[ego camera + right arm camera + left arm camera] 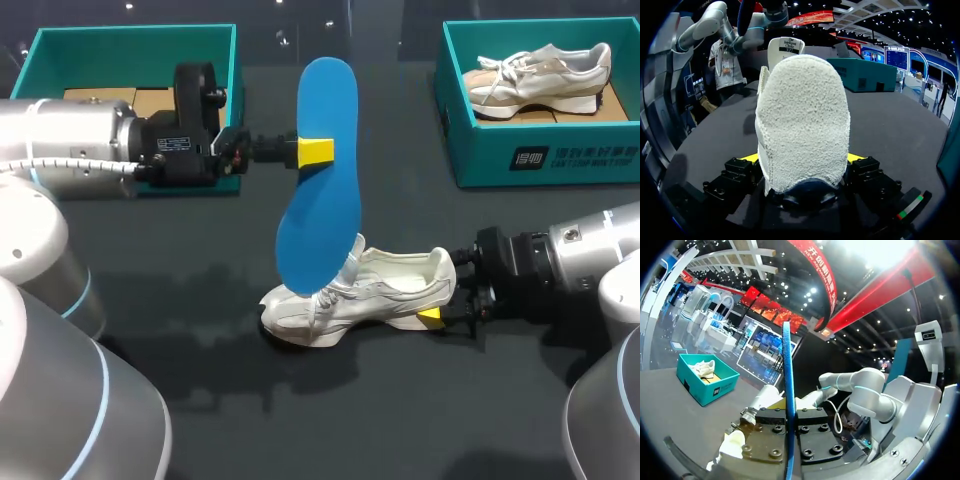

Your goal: Take the shoe out of the shoebox, open the shoe tongue, remove and reinsert the insole, then place the shoe into the shoebox

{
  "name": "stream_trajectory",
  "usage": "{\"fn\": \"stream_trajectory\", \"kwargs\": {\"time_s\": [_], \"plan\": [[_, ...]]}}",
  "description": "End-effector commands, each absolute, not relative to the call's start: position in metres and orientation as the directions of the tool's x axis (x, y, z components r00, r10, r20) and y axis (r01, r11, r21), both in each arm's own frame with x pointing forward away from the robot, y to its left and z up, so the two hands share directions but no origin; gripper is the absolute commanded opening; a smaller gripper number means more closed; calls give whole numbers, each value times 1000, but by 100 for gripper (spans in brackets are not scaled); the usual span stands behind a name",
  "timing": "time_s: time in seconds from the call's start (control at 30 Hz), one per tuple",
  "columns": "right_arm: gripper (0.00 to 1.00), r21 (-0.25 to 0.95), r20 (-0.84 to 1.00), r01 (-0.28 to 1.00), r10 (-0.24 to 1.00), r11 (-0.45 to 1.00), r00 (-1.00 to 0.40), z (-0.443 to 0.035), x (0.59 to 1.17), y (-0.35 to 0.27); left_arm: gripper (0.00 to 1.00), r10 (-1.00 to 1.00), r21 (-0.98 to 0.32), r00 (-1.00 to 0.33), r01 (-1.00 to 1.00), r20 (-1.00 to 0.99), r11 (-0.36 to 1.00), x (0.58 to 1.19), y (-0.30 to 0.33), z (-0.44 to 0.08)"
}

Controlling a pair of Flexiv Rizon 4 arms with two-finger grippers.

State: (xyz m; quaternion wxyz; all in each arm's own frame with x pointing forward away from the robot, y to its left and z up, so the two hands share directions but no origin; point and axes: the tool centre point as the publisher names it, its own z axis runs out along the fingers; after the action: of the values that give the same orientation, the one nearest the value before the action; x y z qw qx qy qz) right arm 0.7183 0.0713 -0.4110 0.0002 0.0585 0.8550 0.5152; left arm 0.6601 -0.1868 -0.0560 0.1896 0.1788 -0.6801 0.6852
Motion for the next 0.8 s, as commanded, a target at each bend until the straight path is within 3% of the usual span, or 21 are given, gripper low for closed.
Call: {"fn": "stream_trajectory", "kwargs": {"time_s": [0.03, 0.67, 0.7, 0.73, 0.77, 0.8], "plan": [[0, 880, 61, 101, 101, 465, -993, -411, 718, 72, 0, 15, -864, -864, -503, 503, -4, 659, -187, -57], [2, 873, 55, 97, 99, 478, -993, -409, 716, 71, 0, 15, -864, -864, -503, 503, -4, 659, -187, -57], [29, 871, 53, 95, 99, 481, -994, -408, 716, 70, 0, 15, -864, -864, -503, 503, -4, 659, -187, -57], [73, 869, 52, 93, 98, 485, -994, -407, 715, 70, 0, 15, -864, -864, -503, 503, -4, 659, -187, -57], [100, 866, 51, 95, 102, 492, -993, -406, 715, 70, 0, 15, -864, -864, -503, 503, -4, 659, -187, -57], [100, 864, 51, 96, 104, 494, -993, -406, 714, 69, 0, 15, -864, -864, -503, 503, -4, 659, -187, -57]]}}
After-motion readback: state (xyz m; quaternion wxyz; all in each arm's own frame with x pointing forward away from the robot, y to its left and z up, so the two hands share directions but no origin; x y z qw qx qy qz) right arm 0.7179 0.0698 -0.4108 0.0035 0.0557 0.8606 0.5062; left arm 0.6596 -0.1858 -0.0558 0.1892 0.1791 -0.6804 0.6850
